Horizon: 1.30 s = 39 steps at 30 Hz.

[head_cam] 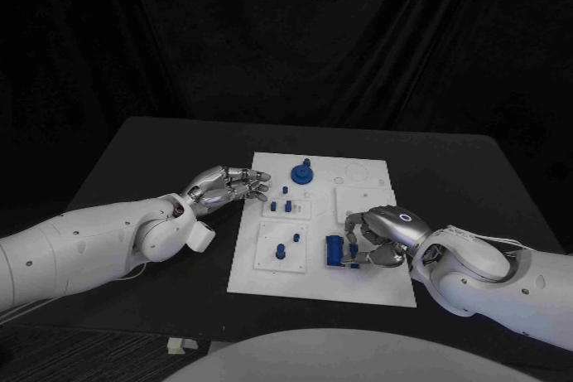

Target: Assemble the parts on the task board

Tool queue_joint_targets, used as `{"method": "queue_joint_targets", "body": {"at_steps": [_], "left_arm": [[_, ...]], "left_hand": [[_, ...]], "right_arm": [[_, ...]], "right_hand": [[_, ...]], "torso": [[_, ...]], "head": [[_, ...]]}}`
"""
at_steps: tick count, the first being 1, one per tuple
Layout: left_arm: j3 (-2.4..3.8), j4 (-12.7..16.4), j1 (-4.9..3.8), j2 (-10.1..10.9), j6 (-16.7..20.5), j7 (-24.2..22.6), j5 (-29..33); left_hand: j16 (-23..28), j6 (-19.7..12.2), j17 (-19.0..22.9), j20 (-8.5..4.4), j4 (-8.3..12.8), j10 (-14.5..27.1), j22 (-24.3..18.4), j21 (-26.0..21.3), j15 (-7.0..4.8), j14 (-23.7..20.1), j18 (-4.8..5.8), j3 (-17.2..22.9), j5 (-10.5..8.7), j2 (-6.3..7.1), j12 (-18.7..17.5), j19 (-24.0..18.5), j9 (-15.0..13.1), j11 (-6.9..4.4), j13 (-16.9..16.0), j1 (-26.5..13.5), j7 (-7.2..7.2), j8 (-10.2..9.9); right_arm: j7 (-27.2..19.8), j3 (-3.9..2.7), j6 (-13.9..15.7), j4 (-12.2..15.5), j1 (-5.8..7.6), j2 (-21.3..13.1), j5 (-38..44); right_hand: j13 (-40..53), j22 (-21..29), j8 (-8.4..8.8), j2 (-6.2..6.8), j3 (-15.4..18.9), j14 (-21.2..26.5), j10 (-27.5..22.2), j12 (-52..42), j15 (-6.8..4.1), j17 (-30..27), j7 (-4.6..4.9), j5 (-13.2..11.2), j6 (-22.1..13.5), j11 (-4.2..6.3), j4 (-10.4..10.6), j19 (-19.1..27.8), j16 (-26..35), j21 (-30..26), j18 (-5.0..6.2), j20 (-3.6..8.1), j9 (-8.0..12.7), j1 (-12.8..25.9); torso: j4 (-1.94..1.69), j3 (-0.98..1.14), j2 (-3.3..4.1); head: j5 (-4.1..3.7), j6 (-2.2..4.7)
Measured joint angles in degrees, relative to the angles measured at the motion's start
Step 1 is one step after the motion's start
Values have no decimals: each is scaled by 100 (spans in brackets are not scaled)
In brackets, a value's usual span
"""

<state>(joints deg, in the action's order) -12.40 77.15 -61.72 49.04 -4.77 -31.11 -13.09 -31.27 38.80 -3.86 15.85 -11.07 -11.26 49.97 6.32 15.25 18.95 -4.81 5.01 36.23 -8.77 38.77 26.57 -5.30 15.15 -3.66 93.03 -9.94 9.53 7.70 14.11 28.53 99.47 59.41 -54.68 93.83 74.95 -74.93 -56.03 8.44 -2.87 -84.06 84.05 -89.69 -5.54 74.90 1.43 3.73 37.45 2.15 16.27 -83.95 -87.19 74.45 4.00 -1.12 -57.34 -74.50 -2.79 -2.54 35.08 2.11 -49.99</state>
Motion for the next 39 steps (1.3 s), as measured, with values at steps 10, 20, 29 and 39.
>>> {"method": "queue_joint_targets", "body": {"at_steps": [10,20,29,39], "left_arm": [[0,5,3,20,-1,-6,0],[0,109,4,135,49,-93,0],[1,176,4,204,193,-293,0],[2,214,4,174,502,-626,0]], "left_hand": [[0,0,0,0,0,0,-1,0,0,0,0,0,0,0,0,0,0,0,0,0,0,0],[0,0,0,0,16,-15,7,0,0,0,0,48,0,48,-23,0,-1,15,0,-48,0,0],[0,109,0,-21,-21,-156,22,31,-41,85,0,117,0,149,-23,21,0,-2,-7,-149,40,55],[277,206,23,-155,-531,-240,-142,-194,-333,-299,-96,-41,-299,293,-23,-323,-1,-170,-7,-432,124,55]], "right_arm": [[5,7,97,5,-1,-77,43],[-392,11,805,81,109,-487,-644],[-1303,6,1421,-48,307,-641,-2129],[-2460,10,1675,-293,319,-647,-4026]], "right_hand": [[-1,1,0,182,164,0,-19,0,0,0,-21,-67,-20,23,64,-1,0,0,0,41,-170,338],[-1,1,45,211,406,0,-20,0,-41,0,-42,-67,1,61,88,-1,0,81,1,80,-311,1332],[-2,2,466,-754,727,26,10,10,16,-200,46,160,-87,-5,26,511,691,-1162,104,-1,-244,2095],[-2699,1840,2350,-1492,1849,2722,-3937,4713,998,-4627,820,405,-410,-914,40,2841,5479,-6234,543,-919,1957,1905]], "torso": [[-1,0,-1],[0,1,-12],[18,-2,-91],[46,-3,-284]], "head": [[-10,0],[-86,0],[-165,0],[-159,0]]}}
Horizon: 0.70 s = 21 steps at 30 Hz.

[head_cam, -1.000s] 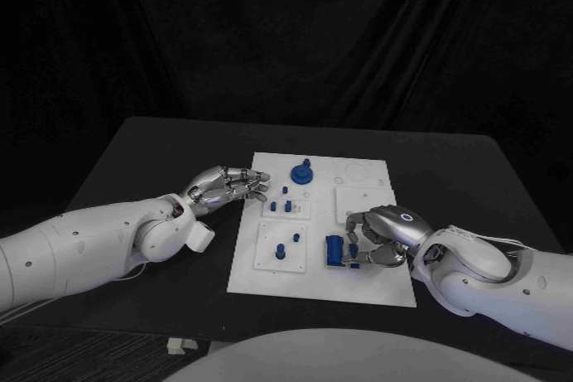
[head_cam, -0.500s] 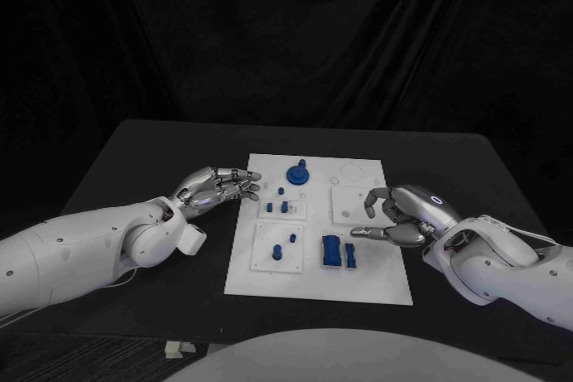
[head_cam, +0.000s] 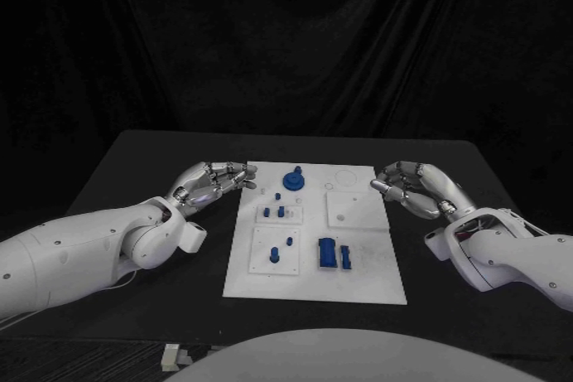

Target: Assemble the parts on the task board

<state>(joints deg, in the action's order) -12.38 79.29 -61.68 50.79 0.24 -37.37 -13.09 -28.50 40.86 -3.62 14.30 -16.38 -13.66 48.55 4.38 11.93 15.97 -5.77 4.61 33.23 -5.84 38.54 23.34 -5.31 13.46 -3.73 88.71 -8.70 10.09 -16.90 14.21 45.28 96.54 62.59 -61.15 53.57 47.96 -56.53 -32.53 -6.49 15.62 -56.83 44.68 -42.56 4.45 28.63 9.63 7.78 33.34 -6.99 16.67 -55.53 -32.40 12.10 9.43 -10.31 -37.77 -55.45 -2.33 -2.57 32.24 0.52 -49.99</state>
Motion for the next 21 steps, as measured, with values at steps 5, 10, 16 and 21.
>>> {"method": "queue_joint_targets", "body": {"at_steps": [5,10,16,21], "left_arm": [[2,-6,-1,0,93,-47,-1],[47,13,2,-6,134,-8,1],[236,164,26,-96,424,64,63],[499,383,56,-224,1025,169,217]], "left_hand": [[223,-122,57,-72,53,72,-230,-95,-96,-172,1,-53,-85,84,-160,-158,72,-71,45,-297,59,-27],[706,-850,222,-326,330,309,-1072,-283,-304,-422,1,-292,-675,349,-834,-551,324,-308,226,-1863,206,-212],[1186,-1573,313,-576,620,545,-1919,-355,-516,-674,195,-400,-1267,498,-1512,-943,457,-543,319,-3431,418,-391],[1492,-2041,333,-751,815,695,-2460,-384,-670,-828,327,-429,-1646,544,-1942,-1178,496,-694,348,-4433,663,-573]], "right_arm": [[-293,4,26,-55,-10,12,-467],[-292,-52,17,-66,-10,72,-493],[-325,-235,9,-137,-35,271,-770],[-421,-505,1,-246,-77,577,-1384]], "right_hand": [[-1783,1981,1007,115,-343,2012,-1674,1478,-71,-1084,-266,-171,-1012,50,-512,1834,1174,-672,-243,152,1386,1398],[-3609,4205,2375,634,-1100,4249,-3371,3168,-441,-2163,-932,-758,-2419,676,-1473,4090,2428,-1190,-903,949,2832,3915],[-4672,5369,3228,646,-1548,5401,-4387,4176,-447,-2850,-963,-759,-3296,700,-1667,5264,3219,-1190,-902,1031,3738,5014],[-4789,5642,3233,640,-1548,5653,-4448,4236,-444,-2858,-964,-759,-3314,698,-1667,5523,3220,-1190,-902,1031,3766,5495]], "torso": [[37,12,-77],[37,14,-65],[59,43,-68],[104,102,-75]], "head": [[43,0],[35,57],[17,320],[-5,731]]}}
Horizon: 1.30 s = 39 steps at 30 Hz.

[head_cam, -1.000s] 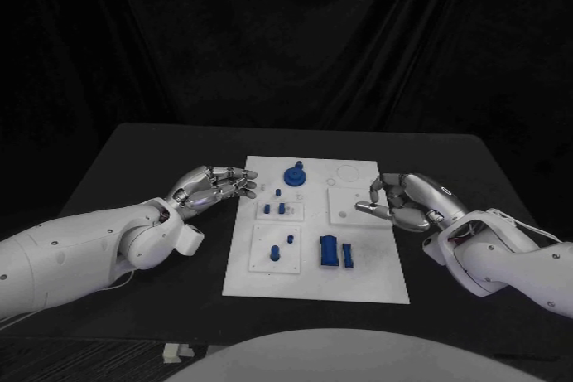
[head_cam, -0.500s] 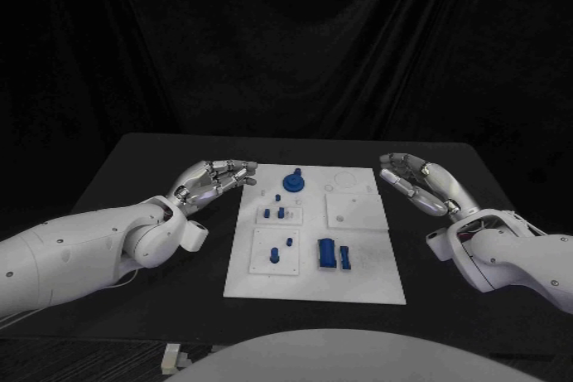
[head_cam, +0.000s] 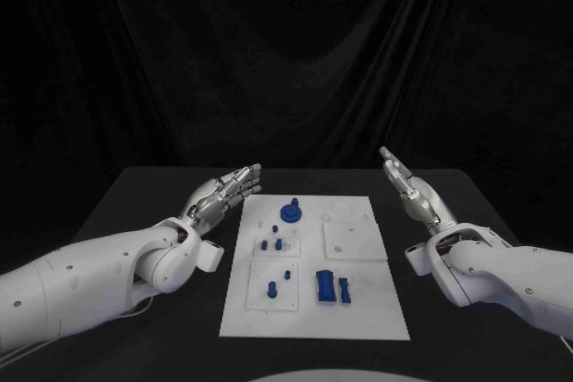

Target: Assemble the parts on the task board

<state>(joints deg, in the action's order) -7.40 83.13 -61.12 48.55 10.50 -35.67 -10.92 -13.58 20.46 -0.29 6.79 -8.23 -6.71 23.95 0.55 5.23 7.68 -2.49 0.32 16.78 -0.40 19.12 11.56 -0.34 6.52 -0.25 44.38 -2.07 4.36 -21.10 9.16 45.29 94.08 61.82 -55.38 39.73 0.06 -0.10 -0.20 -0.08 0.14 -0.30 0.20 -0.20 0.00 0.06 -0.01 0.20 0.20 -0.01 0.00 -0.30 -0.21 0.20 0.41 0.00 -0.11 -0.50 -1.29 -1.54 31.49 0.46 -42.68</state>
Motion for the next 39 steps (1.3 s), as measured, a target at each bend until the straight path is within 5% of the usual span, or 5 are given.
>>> {"method": "queue_joint_targets", "body": {"at_steps": [1,7,14,22,39], "left_arm": [[54,48,7,-27,146,26,41],[382,328,39,-191,1137,189,334],[647,571,72,-330,2256,394,681],[731,665,87,-375,2976,543,919],[731,667,90,-375,3284,636,1062]], "left_hand": [[57,-79,4,-24,30,27,-99,0,-46,-46,85,-12,-69,7,-81,-55,5,-27,0,-182,35,-62],[346,-517,17,-244,201,265,-612,-22,-323,-238,131,-27,-431,27,-487,-322,18,-265,11,-1131,145,-300],[608,-910,23,-540,502,541,-1070,-22,-486,-568,174,-30,-749,34,-856,-537,26,-541,18,-1979,187,-371],[814,-1212,22,-645,722,609,-1425,-22,-512,-696,172,-29,-996,37,-1141,-863,28,-609,18,-2634,203,-386],[1293,-1807,21,-670,792,630,-2036,-22,-532,-717,172,-37,-1575,44,-1764,-1101,27,-630,16,-3529,205,-408]], "right_arm": [[-23,-53,-2,-20,-9,60,-139],[-200,-375,-20,-161,-62,428,-1134],[-438,-720,-43,-308,-117,835,-2390],[-651,-898,-62,-396,-148,1051,-3398],[-796,-909,-77,-411,-154,1070,-3930]], "right_hand": [[-1,1,0,0,0,0,0,0,0,0,0,0,0,0,0,0,0,0,0,0,1,1],[-1,5,0,15,0,0,0,0,0,0,0,0,0,0,0,0,0,0,1,0,5,14],[-1,5,0,15,0,0,0,-1,0,0,0,0,0,0,0,0,0,0,0,0,6,14],[0,5,0,15,0,0,0,-1,0,0,0,0,0,0,0,-1,0,0,1,0,5,14],[0,3,-1,15,0,-1,0,-2,1,1,0,1,0,0,0,-1,-1,0,2,-1,2,13]], "torso": [[10,12,-3],[70,85,-17],[113,137,-27],[126,151,-31],[129,154,-31]], "head": [[-5,85],[-29,543],[-46,797],[-47,830],[-47,831]]}}
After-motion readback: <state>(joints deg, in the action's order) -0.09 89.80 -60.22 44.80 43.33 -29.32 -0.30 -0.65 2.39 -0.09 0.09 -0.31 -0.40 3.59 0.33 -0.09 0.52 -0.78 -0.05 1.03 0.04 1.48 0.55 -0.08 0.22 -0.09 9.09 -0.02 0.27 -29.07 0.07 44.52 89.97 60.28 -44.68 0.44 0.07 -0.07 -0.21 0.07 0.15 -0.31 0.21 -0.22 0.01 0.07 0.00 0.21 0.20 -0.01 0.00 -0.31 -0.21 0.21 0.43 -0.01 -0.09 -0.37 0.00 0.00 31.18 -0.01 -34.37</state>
